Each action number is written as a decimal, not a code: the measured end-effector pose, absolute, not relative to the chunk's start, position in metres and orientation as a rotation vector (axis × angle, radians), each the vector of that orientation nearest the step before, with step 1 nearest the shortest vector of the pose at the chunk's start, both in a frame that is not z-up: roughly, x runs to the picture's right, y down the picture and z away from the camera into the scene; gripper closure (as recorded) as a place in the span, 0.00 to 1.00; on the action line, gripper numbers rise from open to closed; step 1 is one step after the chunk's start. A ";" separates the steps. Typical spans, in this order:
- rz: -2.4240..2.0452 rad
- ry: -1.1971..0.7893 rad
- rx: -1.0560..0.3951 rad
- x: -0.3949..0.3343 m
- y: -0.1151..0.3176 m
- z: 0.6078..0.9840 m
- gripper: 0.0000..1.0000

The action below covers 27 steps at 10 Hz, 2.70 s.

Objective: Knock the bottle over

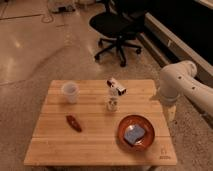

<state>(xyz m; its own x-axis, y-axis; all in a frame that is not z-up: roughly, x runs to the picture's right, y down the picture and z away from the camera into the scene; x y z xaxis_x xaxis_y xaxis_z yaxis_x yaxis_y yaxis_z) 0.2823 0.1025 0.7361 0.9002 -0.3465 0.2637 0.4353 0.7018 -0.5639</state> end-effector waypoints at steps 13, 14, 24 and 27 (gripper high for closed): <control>-0.436 -0.141 -0.663 0.283 0.103 0.736 0.20; -0.436 -0.141 -0.663 0.283 0.103 0.736 0.22; -0.435 -0.144 -0.656 0.273 0.090 0.752 0.59; -0.435 -0.148 -0.663 0.277 0.100 0.744 0.59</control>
<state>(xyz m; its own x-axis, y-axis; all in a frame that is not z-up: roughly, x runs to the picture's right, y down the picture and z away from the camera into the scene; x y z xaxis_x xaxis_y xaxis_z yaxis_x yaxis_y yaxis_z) 0.2773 0.0996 0.7443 0.8999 -0.3431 0.2692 0.4361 0.7019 -0.5632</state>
